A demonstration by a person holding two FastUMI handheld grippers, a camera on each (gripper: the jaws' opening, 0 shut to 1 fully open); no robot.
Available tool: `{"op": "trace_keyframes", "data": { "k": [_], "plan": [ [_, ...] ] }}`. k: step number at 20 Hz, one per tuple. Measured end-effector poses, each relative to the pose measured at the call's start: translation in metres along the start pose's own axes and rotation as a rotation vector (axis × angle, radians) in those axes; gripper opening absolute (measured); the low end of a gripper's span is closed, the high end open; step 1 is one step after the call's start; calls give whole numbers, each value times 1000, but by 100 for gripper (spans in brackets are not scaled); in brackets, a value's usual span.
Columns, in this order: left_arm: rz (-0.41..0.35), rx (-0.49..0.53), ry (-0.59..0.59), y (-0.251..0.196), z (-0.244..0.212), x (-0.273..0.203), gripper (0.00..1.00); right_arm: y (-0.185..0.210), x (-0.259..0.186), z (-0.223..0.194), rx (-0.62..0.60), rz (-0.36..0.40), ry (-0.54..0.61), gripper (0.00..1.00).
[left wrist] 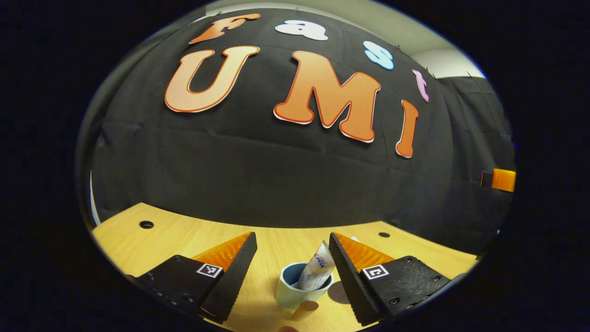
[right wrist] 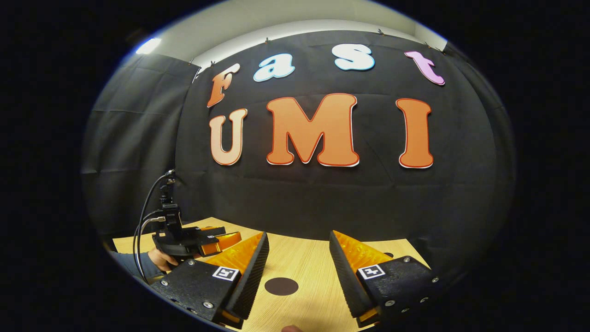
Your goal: Put the toothbrush and toothpaste on the desktop into the cup, then pick up the cup and place it on the coaster on the desktop.
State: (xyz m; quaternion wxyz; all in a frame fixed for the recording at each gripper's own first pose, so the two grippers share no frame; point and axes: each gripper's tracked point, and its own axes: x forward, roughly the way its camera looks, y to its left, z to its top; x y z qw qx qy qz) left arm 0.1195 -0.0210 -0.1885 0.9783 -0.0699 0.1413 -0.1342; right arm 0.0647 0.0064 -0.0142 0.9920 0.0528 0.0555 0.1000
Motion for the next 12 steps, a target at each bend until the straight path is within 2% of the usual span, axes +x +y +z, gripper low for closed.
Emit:
{"op": "trace_keyframes", "data": {
  "k": [1, 2, 6, 9, 12],
  "plan": [
    [-3, 21, 28, -3, 0, -3, 94, 1, -1, 1, -1, 2, -1, 74],
    [-5, 37, 49, -4, 0, -7, 94, 1, -3, 2, -4, 4, -3, 80],
    [-25, 110, 158, -20, -2, -15, 95, -3, -15, 9, -32, 2, -29, 87],
    [-36, 135, 313, -29, -22, -15, 94, -9, -26, 17, -48, -5, -59, 90],
    [1, 163, 474, -19, -61, -20, 94, -14, -35, 17, -59, -8, -69, 91]
  ]
}}
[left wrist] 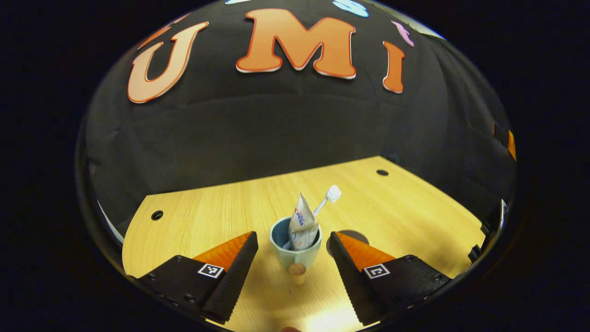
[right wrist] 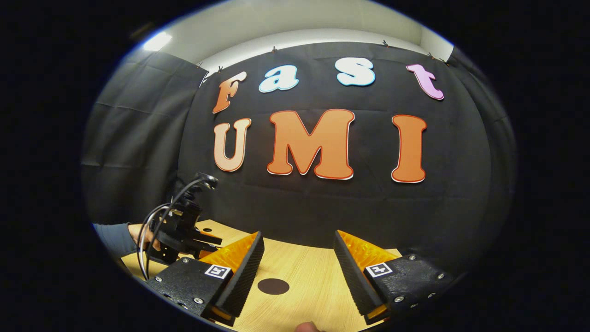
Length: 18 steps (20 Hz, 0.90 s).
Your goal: Put the toothbrush and toothpaste on the desktop into the cup, then pick up the cup and place it on the coaster on the desktop.
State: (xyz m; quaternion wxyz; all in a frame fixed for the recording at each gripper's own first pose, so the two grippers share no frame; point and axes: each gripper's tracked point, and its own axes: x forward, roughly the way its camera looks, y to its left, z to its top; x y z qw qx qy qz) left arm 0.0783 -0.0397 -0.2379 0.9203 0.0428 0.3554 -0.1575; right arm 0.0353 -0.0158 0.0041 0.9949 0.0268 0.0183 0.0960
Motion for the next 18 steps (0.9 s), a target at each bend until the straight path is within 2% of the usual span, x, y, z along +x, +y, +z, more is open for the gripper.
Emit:
{"op": "trace_keyframes", "data": {
  "k": [3, 7, 8, 13, 15, 18],
  "plan": [
    [0, -17, 161, -7, -19, 7, 93, -4, -8, -4, -13, -7, 4, 91],
    [-19, -32, 336, -3, -23, 1, 94, -5, -19, -13, -14, -4, 12, 92],
    [-11, -14, 362, -5, -24, 3, 94, -5, -21, -17, -10, -5, 19, 96],
    [28, 75, 444, -5, -19, 7, 92, -6, -32, -34, -11, -3, 50, 92],
    [33, 82, 481, -6, -29, 12, 83, -4, -36, -36, -3, 3, 50, 93],
    [35, 58, 501, -8, -44, 26, 76, -4, -38, -37, 7, 5, 44, 93]
  ]
}}
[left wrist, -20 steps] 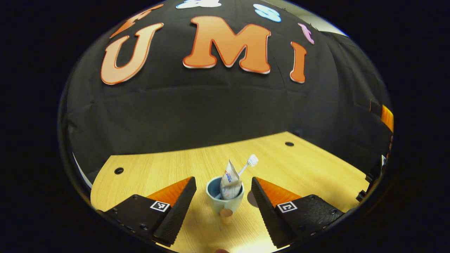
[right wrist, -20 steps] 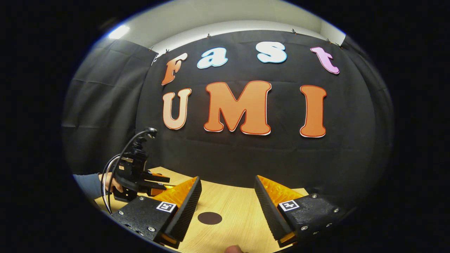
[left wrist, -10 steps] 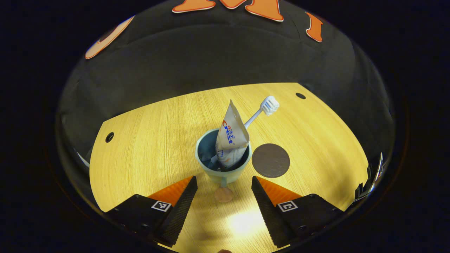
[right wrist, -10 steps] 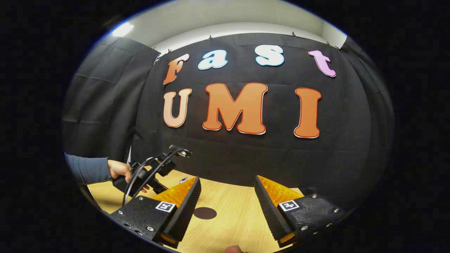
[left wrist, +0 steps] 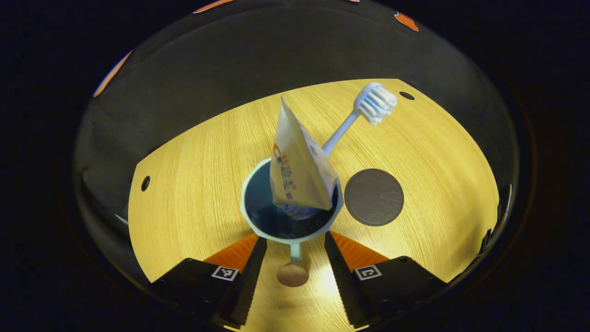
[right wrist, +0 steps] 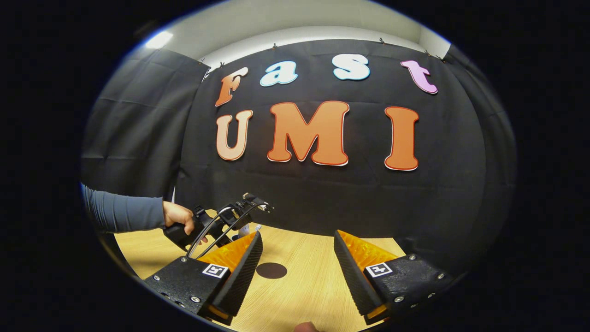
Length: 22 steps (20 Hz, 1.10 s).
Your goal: Put the toothbrush and toothpaste on the desktop into the cup, then pick up the cup and place it on the coaster on the desktop.
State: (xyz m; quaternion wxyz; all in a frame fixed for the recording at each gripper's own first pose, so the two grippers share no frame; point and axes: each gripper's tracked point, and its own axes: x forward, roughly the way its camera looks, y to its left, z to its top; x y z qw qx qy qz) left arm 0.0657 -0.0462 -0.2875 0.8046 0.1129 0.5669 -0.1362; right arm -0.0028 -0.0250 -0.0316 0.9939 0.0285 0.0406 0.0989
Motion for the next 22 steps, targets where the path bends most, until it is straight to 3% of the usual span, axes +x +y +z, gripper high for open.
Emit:
{"op": "trace_keyframes", "data": {
  "k": [3, 5, 10, 18, 22],
  "plan": [
    [5, -12, 16, 2, -4, 3, 61, 0, -2, -5, 8, -2, 10, 93],
    [-10, -32, 4, -1, -3, 8, 30, 2, -4, -6, 13, 1, 13, 93],
    [-9, -71, -12, -10, 1, 16, 23, 1, -10, -10, 4, -6, 20, 93],
    [-50, -54, -74, -17, 18, -1, 23, -13, -25, -19, 3, -32, 36, 93],
    [-88, -54, -58, -19, 12, 12, 23, -20, -32, -30, 19, -44, 54, 93]
  ]
}}
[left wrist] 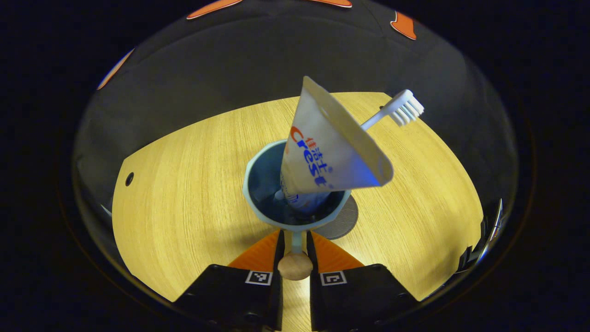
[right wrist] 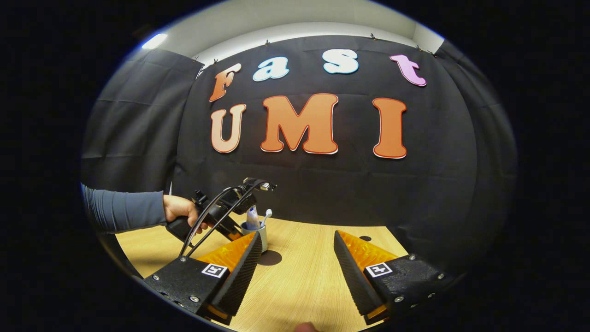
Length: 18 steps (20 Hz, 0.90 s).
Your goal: Put the toothbrush and toothpaste on the desktop into the cup, then pick up the cup and place it on the coaster on the desktop.
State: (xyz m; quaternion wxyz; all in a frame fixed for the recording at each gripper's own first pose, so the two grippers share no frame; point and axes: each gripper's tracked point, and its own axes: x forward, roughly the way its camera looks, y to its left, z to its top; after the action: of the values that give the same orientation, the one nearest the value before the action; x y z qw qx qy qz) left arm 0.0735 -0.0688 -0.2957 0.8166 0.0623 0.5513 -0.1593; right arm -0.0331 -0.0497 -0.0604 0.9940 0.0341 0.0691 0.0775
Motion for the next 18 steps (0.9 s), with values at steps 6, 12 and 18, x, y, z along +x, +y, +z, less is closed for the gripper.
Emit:
{"op": "trace_keyframes", "data": {
  "k": [6, 12, 18],
  "plan": [
    [-38, -4, 65, -1, -3, 17, 23, -9, -2, -10, 21, -19, 22, 93],
    [-31, 19, -14, 5, 19, 6, 75, -4, 1, -14, 32, -14, 35, 93],
    [9, 47, -272, 19, 51, -16, 97, 12, 13, -3, 36, -11, 11, 93]
  ]
}}
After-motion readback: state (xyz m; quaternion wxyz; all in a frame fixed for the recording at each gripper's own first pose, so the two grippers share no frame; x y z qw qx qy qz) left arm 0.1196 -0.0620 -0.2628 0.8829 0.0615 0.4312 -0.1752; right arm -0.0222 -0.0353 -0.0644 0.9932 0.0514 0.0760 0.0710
